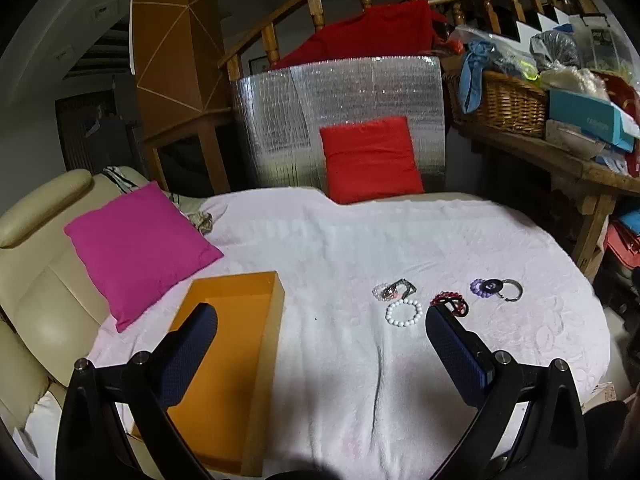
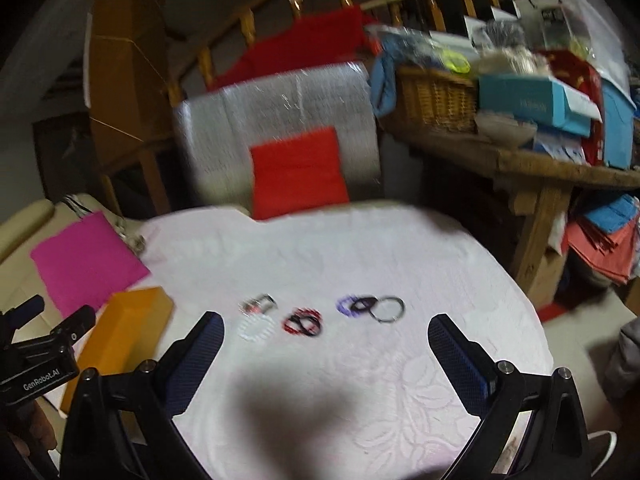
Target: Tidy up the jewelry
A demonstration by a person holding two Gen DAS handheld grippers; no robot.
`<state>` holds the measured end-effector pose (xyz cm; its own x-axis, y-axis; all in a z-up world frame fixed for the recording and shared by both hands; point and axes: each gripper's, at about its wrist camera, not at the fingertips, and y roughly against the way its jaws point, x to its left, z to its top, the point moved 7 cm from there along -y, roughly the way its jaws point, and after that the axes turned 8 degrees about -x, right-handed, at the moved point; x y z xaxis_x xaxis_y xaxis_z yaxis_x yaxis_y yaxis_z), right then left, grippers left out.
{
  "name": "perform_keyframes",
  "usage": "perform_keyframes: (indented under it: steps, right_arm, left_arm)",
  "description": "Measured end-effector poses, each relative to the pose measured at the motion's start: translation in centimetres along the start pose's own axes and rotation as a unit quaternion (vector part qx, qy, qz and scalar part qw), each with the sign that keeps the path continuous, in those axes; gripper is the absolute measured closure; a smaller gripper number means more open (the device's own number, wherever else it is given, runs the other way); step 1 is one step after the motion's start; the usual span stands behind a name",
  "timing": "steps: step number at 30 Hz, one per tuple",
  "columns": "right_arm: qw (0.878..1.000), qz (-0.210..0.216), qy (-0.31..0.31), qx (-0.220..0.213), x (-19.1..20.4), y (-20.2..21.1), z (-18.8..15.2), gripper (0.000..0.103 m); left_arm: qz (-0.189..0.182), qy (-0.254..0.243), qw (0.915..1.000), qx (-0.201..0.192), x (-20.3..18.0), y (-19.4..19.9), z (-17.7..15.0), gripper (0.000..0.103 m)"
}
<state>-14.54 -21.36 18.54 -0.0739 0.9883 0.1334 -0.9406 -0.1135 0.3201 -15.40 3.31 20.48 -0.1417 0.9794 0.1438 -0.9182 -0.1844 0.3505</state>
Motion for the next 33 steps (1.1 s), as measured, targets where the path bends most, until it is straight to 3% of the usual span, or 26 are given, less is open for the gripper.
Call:
perform_keyframes:
  steps: [10, 17, 33]
  right_arm:
    - [0.999, -0.007, 0.026, 0.029, 1.8, -0.2, -0.3, 0.000]
    - [0.999, -0.030, 0.017, 0.031, 1.8, -0.8, -0.8, 0.000]
    - [0.998, -0.034, 0.026, 0.043, 2.6, -1.7, -1.4, 0.000]
  left_arm:
    - [-0.005, 0.008, 0.9998, -0.019, -0.1, 1.9, 0.9, 0.000]
    - [-0.003, 0.013, 0.9998, -0.015, 0.0, 1.1, 0.7, 0.000]
    - [-0.003, 0.018, 0.9998, 0.001, 0.2, -0.1, 0.0, 0.000]
